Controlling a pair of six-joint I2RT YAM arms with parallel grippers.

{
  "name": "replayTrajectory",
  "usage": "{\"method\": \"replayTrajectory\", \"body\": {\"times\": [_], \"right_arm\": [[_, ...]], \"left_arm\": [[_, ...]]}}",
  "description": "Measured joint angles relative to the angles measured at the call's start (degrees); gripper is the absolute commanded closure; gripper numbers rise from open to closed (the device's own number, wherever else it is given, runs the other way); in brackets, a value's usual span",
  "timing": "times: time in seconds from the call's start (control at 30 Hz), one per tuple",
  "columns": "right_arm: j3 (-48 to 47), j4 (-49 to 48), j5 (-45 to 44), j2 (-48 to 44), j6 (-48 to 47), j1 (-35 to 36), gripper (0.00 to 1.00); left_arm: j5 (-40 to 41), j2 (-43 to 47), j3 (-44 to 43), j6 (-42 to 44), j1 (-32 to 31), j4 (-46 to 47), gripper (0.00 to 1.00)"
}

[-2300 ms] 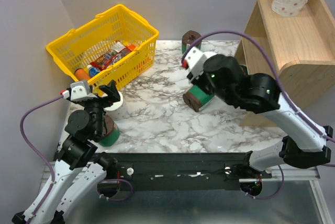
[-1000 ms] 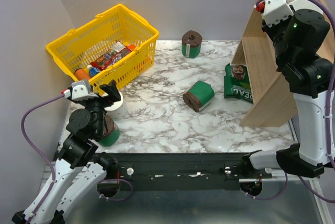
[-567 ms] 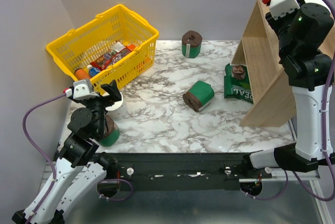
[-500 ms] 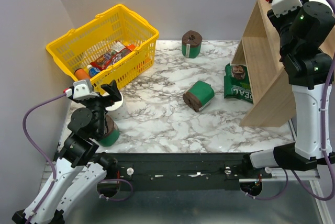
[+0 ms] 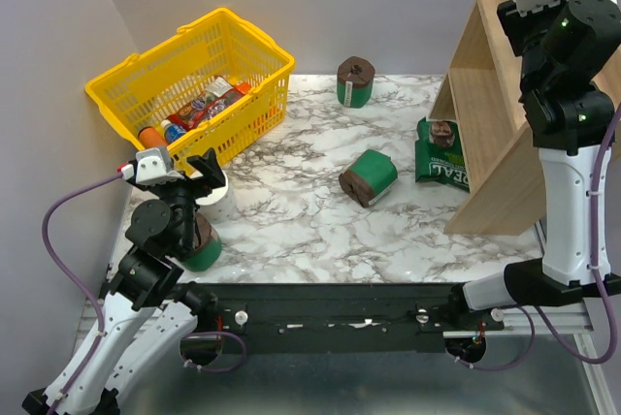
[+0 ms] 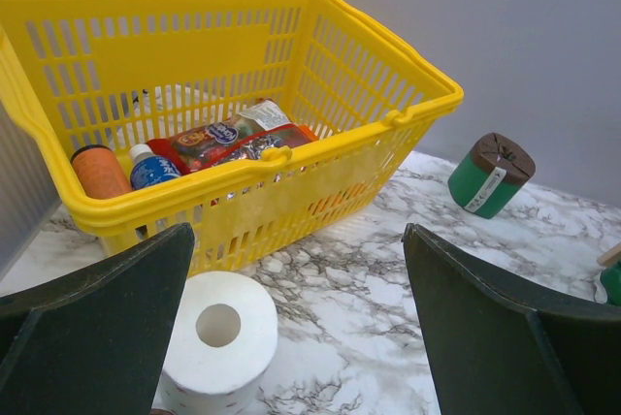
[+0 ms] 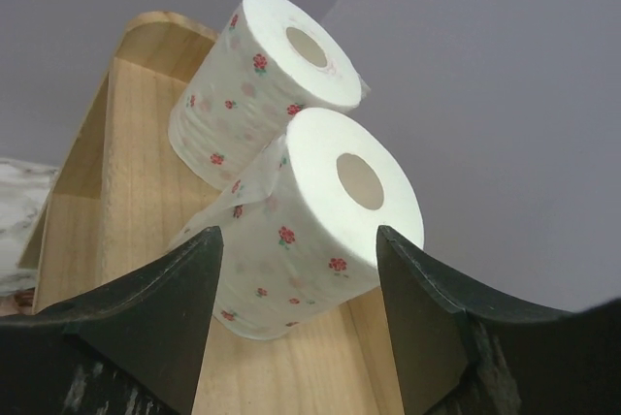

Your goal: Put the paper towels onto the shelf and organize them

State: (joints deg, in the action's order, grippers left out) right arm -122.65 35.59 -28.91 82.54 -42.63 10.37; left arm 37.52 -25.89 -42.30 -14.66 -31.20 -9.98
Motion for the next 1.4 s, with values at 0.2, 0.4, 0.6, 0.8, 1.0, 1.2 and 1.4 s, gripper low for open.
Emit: {"method": "replayTrajectory", "body": {"times": [0.2, 0.4, 0.6, 0.8, 1.0, 1.2, 1.4], "right_arm": [[0.24, 0.98, -0.13, -2.10, 5.86, 0.00, 0.25], [1.66, 3.21, -0.98, -2.73, 13.44, 0.00, 0.30], [4.61, 7.43, 2.01, -4.24, 23.43, 0.00, 0.33], [4.74, 11.56, 5.81, -5.18, 29.64, 0.00, 0.34], [7.04, 14.47, 14.05, -9.31, 35.78, 0.00, 0.43], [18.47, 13.49, 19.43, -18.01, 37.51, 7.13, 0.41], [25.40, 13.66, 22.12, -20.31, 38.07, 11.80, 0.42]], "left_arm": [[0.00, 0.00, 0.00, 0.00, 0.02, 0.00, 0.01], [0.02, 0.04, 0.00, 0.00, 0.02, -0.02, 0.01], [0.02, 0.13, 0.00, 0.02, 0.02, 0.00, 0.01], [0.07, 0.09, 0.00, -0.02, 0.02, -0.02, 0.01], [1.25, -1.27, 0.00, -0.44, 0.00, -0.61, 0.01], [3.19, -7.23, -4.48, -4.09, 0.00, -9.29, 0.01], [3.39, -17.51, -12.66, -8.17, 0.11, -21.27, 0.02]]}}
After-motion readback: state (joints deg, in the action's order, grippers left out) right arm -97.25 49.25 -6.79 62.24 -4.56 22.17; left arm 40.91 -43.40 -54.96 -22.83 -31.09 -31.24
